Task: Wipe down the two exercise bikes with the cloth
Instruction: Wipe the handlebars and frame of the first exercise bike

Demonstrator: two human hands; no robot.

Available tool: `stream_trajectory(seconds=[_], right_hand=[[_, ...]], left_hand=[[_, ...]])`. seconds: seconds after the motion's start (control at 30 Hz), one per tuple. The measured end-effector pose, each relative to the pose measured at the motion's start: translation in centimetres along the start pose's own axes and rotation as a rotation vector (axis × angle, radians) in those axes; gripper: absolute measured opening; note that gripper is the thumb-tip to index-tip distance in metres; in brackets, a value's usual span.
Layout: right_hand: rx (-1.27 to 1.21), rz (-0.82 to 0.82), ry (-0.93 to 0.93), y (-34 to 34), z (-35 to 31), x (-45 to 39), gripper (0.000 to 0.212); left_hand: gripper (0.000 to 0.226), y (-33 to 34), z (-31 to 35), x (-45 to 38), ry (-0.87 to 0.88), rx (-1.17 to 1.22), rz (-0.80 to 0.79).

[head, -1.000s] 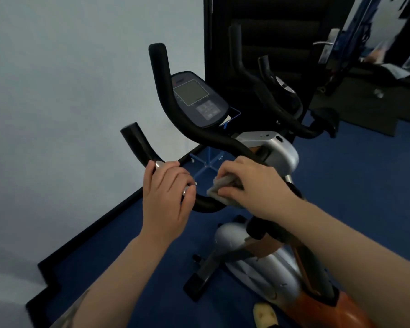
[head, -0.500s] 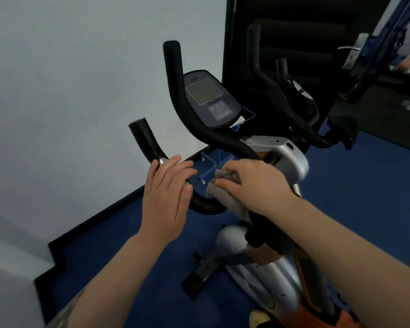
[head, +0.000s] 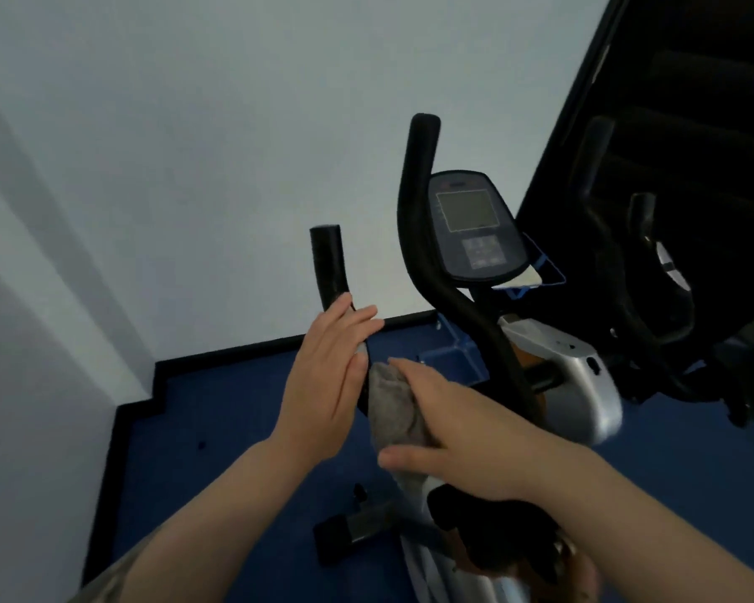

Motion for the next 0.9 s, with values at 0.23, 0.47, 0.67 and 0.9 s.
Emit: stream_trajectory(seconds=[0.23, 0.47, 0.67, 0.9], right_hand=[[0.021, 0.013, -0.076, -0.5, -0.6, -3.7, 0.051], [0.324, -0.116, -0.213, -2.4, 1.1, -3.1, 0.045], [0.195, -0.179, -0.206, -2.4, 1.3, -4.2, 0.039], [0.179, -0.258, -0.265, -2.7, 1.9, -4.2, 0.036]], left_hand=[[0.04, 0.0, 0.1, 0.1, -0.023, -0.064, -0.009], [0.036, 0.4, 0.5, 0.3, -0.049, -0.081, 0.04], [0.035, 0.6, 0.7, 0.3, -0.092, -0.068, 0.061], [0.033, 1.1, 0.8, 0.3, -0.127, -0.062, 0.123]])
Point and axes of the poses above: each hand's wrist, its own x-axis away from the middle knuckle, its own y-axis out of the palm, z = x × y, the point moved 3 cm from there along -x, towards the middle knuckle, and after that the axes turned 4 degrees about -y, right-handed, at the moved point
